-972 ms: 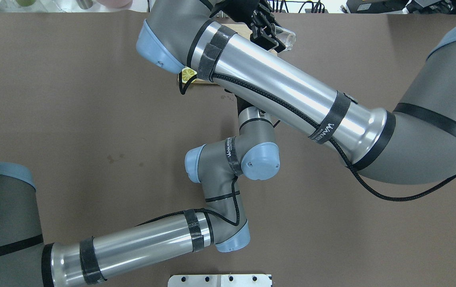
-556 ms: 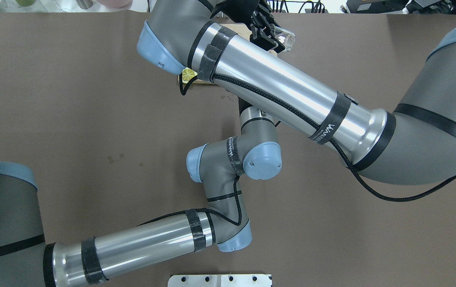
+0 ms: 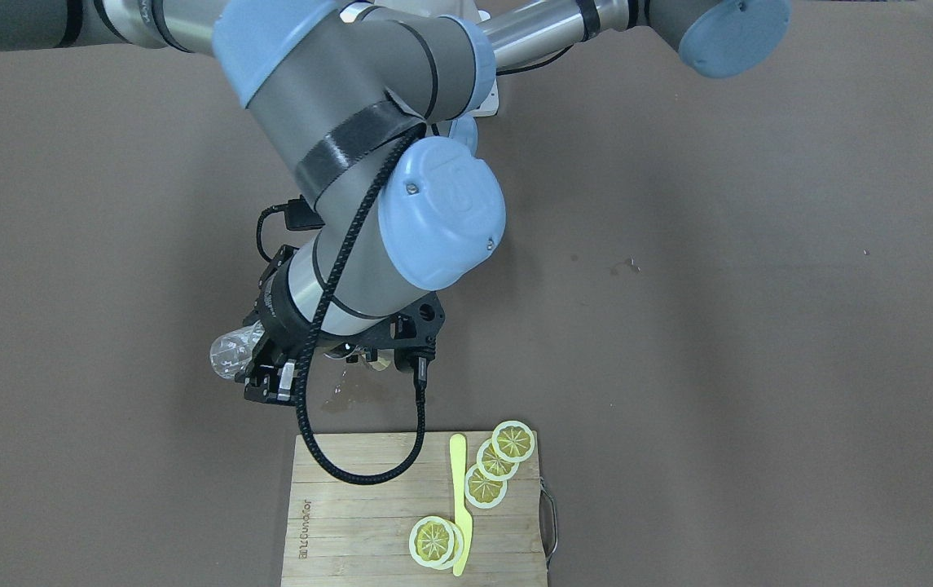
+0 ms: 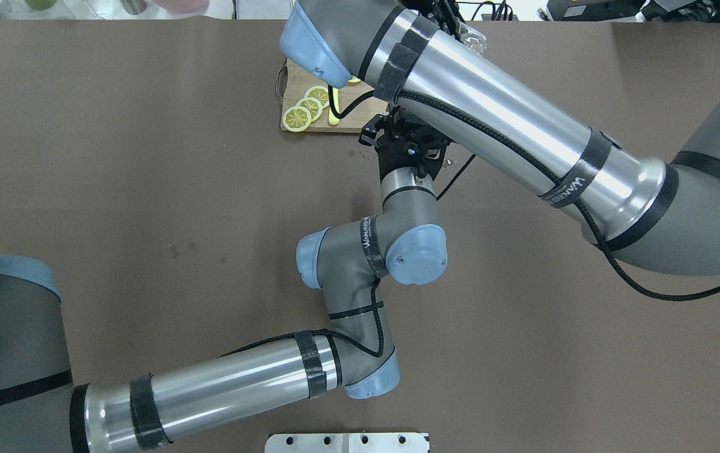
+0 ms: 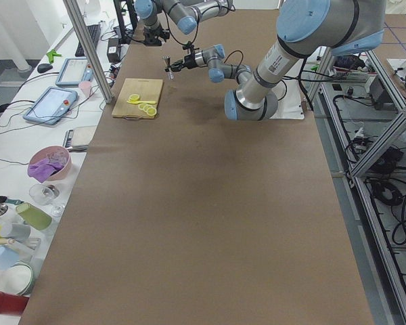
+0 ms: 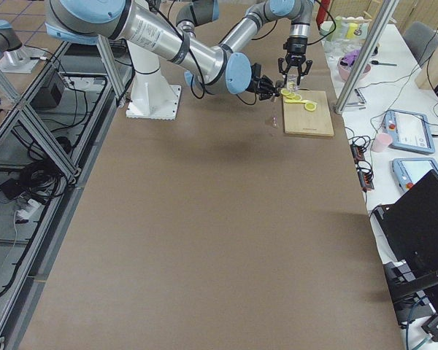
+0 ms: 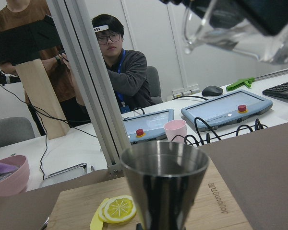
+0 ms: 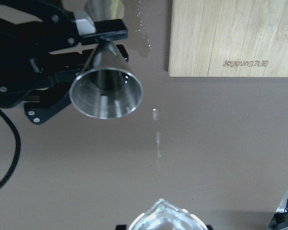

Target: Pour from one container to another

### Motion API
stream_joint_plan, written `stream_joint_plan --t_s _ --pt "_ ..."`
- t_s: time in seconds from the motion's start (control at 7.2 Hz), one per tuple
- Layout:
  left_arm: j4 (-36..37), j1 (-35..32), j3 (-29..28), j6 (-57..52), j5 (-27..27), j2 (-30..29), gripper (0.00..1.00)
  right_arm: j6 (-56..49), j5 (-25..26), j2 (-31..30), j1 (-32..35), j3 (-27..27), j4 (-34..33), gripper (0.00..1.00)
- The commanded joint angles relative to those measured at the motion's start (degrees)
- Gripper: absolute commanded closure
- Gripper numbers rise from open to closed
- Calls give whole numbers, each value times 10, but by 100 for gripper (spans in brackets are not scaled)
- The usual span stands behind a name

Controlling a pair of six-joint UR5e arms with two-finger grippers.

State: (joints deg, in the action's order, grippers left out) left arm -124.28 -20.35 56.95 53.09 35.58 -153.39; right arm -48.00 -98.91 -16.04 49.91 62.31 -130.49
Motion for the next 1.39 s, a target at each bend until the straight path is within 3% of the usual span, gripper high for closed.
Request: stream_joint_plan --t_s 0.0,0.14,0.56,0.97,1.25 --pt "0 0 0 0 0 0 100 0 -60 -61 43 70 41 100" --pt "0 0 0 0 1 0 100 0 -102 -86 68 90 65 100" --pt "-4 0 7 2 4 2 100 8 -225 -254 119 219 178 100" --pt "-9 -3 45 3 16 22 100 10 -302 -376 150 289 268 100" --pt "-47 -5 86 0 28 70 100 28 -364 -444 169 299 353 100"
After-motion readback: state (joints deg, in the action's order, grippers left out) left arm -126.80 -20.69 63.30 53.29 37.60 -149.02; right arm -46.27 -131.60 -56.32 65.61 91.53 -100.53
